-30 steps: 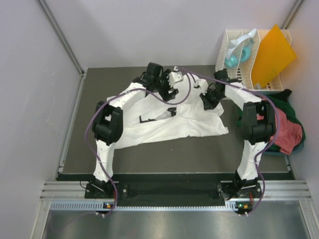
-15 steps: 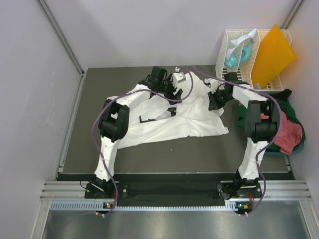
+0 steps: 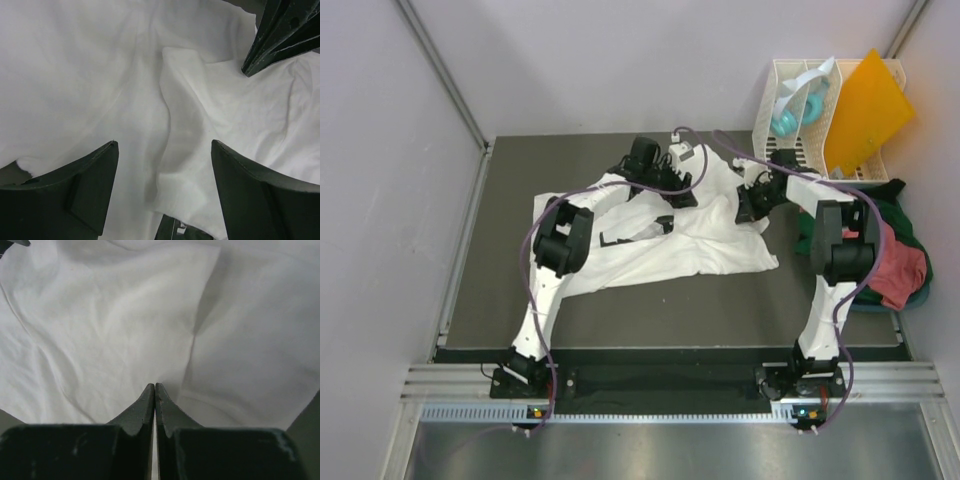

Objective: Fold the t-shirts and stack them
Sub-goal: Fold the flattened tshirt in 1/3 of the way

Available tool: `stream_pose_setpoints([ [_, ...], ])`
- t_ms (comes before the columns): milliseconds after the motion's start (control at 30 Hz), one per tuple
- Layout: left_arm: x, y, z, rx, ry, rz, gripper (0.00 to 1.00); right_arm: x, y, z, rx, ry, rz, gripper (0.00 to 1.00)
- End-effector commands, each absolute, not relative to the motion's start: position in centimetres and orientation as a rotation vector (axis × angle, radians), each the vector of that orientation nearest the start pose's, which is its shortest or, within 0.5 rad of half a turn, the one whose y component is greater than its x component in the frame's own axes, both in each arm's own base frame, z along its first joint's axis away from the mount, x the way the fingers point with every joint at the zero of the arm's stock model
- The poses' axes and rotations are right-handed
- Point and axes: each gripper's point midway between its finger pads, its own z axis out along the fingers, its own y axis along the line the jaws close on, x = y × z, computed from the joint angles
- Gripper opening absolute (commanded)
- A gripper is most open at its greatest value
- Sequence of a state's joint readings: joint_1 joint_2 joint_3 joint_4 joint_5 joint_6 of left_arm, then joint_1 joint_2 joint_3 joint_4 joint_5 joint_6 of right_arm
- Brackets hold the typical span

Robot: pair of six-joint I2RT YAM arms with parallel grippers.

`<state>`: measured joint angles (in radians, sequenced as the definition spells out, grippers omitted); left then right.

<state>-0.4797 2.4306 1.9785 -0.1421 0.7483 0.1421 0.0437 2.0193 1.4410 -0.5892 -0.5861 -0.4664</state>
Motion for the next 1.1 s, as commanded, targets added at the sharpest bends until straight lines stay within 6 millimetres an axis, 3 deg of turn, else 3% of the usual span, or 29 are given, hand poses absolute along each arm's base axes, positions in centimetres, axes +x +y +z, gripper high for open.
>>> stream_pose_setpoints([
  [0, 49.4, -40.8, 10.4, 1.018, 1.79, -1.175, 0.78, 42.5, 10.4, 3.5, -0.79, 2.433, 0.661, 0.0],
  [167, 48.5, -41.5, 10.9, 0.989, 1.773, -1.287, 0.71, 42.2, 9.9, 1.7, -0.759, 2.484, 0.647, 0.0],
  [233, 48.2, -41.7, 11.2, 0.991, 1.764, -1.321, 0.58, 42.4, 9.8, 1.3, -0.747, 2.495, 0.64, 0.0],
  [300, 48.2, -42.0, 11.9, 0.971, 1.752, -1.349, 0.31, 42.4, 9.7, 0.8, -0.743, 2.509, 0.634, 0.0],
  [333, 48.2, -42.1, 12.1, 0.965, 1.744, -1.364, 0.08, 42.6, 9.7, 0.8, -0.743, 2.508, 0.633, 0.0],
  [367, 48.3, -42.3, 12.6, 0.942, 1.74, -1.387, 0.02, 42.6, 9.8, 0.5, -0.746, 2.514, 0.635, 0.0],
  [600, 46.9, -43.2, 14.3, 0.931, 1.702, -1.517, 0.0, 42.9, 10.2, 0.7, -0.754, 2.515, 0.629, 0.0],
  [667, 46.4, -43.7, 13.6, 0.938, 1.72, -1.557, 0.0, 43.0, 10.3, 0.6, -0.757, 2.517, 0.627, 0.0],
  [800, 46.4, -44.0, 10.4, 0.93, 1.819, -1.527, 0.0, 43.0, 10.4, 0.7, -0.768, 2.515, 0.619, 0.0],
  [933, 45.7, -43.9, 7.4, 0.942, 1.935, -1.505, 0.0, 42.7, 10.9, 1.1, -0.787, 2.505, 0.619, 0.0],
  [1067, 46.2, -43.4, 5.5, 0.943, 2.027, -1.427, 0.0, 42.7, 11.0, 1.4, -0.794, 2.501, 0.606, 0.0],
])
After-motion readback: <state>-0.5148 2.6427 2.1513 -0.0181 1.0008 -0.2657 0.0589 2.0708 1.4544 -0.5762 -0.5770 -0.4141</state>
